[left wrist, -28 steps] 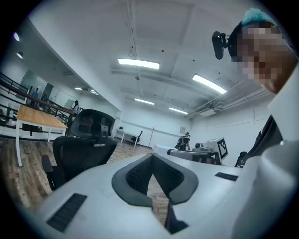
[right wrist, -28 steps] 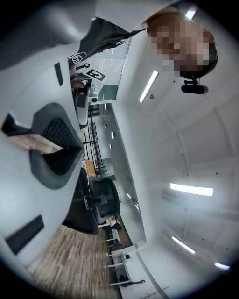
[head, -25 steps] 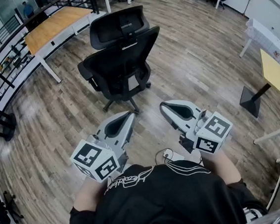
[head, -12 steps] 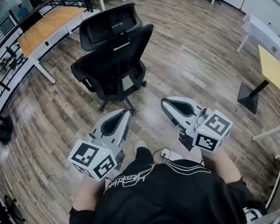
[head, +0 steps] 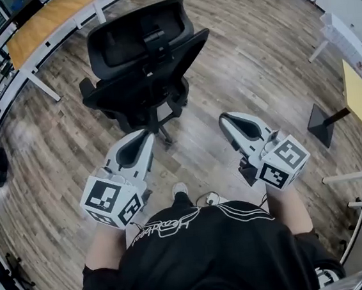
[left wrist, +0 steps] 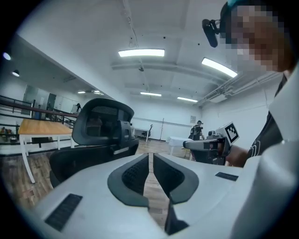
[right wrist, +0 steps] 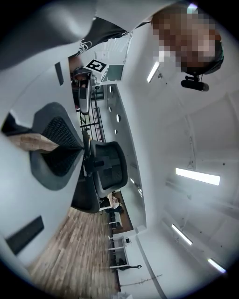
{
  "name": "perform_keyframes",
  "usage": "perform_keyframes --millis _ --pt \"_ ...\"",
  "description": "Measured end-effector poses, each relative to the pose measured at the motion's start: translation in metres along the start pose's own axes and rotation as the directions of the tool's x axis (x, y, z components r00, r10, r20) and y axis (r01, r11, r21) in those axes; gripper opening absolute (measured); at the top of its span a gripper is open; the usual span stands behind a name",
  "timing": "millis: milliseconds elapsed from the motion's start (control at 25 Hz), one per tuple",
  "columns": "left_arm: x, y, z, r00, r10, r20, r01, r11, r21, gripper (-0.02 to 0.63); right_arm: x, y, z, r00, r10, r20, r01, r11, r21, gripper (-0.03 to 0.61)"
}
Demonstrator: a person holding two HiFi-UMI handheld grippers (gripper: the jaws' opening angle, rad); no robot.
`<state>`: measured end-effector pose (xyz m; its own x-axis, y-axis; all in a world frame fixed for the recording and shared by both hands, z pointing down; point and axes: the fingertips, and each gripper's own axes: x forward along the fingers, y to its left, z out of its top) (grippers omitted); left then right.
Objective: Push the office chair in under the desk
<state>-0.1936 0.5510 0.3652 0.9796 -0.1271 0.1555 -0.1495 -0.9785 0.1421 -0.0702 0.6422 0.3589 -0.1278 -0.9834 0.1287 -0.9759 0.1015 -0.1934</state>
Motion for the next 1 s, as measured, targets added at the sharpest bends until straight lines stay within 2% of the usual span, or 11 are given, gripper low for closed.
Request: perform_keyframes --millis 160,320,560,640,760,840,1000 --pt "0.026 0.055 0.013 0.998 0.053 -0.030 -0.050 0.995 0.081 0.019 0.046 -0.044 0.014 0.999 -0.031 -0.027 0.031 1.000 0.002 0.043" --pt "0.040 0.099 0.018 0.995 0.081 -0.051 -0.076 0.993 0.090 0.049 0.074 -0.077 0.022 0.997 -0.053 -0.051 0.052 0.998 -0.019 0.043" --pt "0.043 0.142 0.019 0.983 0.178 -0.052 -0.172 0.980 0.100 0.128 0.095 -0.126 0.031 0.986 -0.131 -0.105 0.111 0.978 -0.178 0.049" --pt "0.043 0.157 0.019 0.972 0.228 -0.060 -0.221 0.969 0.106 0.151 0.104 -0.146 0.037 0.985 -0.134 -0.113 0.105 0.968 -0.229 0.077" --pt "0.045 0.178 0.013 0.943 0.319 -0.090 -0.308 0.944 0.119 0.208 0.124 -0.181 0.041 0.982 -0.121 -0.142 0.074 0.951 -0.301 0.141" --pt "0.045 0.188 0.006 0.913 0.388 -0.128 -0.366 0.916 0.163 0.239 0.136 -0.205 0.041 0.978 -0.115 -0.176 0.045 0.931 -0.361 0.185" --pt "0.045 0.207 -0.005 0.844 0.499 -0.196 -0.438 0.853 0.284 0.264 0.164 -0.249 0.038 0.963 -0.129 -0.236 -0.008 0.864 -0.503 0.249"
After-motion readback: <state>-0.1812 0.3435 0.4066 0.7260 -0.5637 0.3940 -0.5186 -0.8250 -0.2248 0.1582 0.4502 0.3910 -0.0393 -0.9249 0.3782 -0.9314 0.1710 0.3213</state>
